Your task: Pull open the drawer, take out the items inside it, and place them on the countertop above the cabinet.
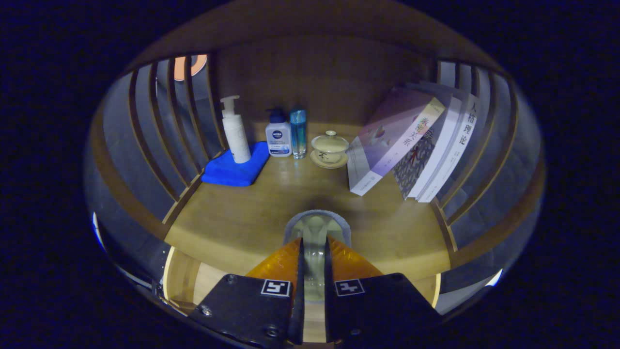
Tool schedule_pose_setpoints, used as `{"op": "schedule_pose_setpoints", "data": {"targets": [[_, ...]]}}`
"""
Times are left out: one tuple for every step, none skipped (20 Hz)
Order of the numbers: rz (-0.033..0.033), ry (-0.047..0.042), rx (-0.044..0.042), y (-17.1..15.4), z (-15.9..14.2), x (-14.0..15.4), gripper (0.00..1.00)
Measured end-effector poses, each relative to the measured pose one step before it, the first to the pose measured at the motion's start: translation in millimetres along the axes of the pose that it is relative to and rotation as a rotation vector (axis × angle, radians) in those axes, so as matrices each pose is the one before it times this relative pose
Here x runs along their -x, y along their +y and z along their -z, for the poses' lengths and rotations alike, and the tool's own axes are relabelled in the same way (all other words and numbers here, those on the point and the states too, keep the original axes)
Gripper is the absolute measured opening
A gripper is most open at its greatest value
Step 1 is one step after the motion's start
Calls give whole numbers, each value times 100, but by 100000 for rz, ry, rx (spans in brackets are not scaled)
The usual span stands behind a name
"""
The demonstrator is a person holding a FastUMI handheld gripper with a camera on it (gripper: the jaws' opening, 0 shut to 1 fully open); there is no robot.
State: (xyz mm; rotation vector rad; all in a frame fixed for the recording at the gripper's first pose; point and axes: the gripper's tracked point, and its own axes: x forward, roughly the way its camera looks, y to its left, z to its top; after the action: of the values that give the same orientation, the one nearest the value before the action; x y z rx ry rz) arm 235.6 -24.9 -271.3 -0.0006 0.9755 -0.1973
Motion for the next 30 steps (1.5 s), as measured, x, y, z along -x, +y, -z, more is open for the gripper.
{"op": "schedule_pose_setpoints", "data": {"targets": [[408, -173, -344, 94, -196, -531, 20], [441, -69, -567, 196, -168, -768, 20], [1009, -306, -1803, -240, -62, -479, 20], [749, -233, -1216, -138, 42, -590, 20], [439, -735, -2076, -118, 35, -456, 20], [199, -930, -1420, -70, -186, -414, 20], [603, -1793, -646, -94, -383, -436, 20], [266, -1529, 640, -205, -220, -459, 20], [819, -1585, 599, -224, -232, -202, 20], [608, -1302, 599, -25, -210, -342, 20], [1032, -487, 631, -175, -19, -272, 21], [784, -199, 826, -145, 144, -262, 23], [-653, -278, 153, 206, 35, -165, 25], [-48, -720, 40, 136, -75, 159, 27], [-275, -1240, -313, 44, -365, 227, 29], [-797, -1589, 85, 112, -146, 374, 37], [-244, -2398, 98, 159, -485, 571, 45], [-952, -2870, 838, 211, -501, 723, 52], [-510, -2637, 791, 146, -540, 1044, 53], [-1363, -2865, 567, 242, -369, 1355, 57], [-2284, -2603, -179, 593, -491, 978, 63], [-1018, -1492, -110, 303, -12, 1082, 68], [-2429, -1255, -224, 512, -124, 1086, 75], [-1601, -654, 310, 457, 197, 1174, 81], [-1523, -932, 587, 389, 209, 1352, 82], [-1664, -1290, 605, 424, 354, 1306, 82], [-1322, -1321, 529, 385, 466, 1329, 82], [-1663, -1740, 147, 464, 480, 1329, 82], [-955, -1444, -117, 343, 677, 1344, 84], [-1282, -1297, -629, 371, 681, 1185, 86]]}}
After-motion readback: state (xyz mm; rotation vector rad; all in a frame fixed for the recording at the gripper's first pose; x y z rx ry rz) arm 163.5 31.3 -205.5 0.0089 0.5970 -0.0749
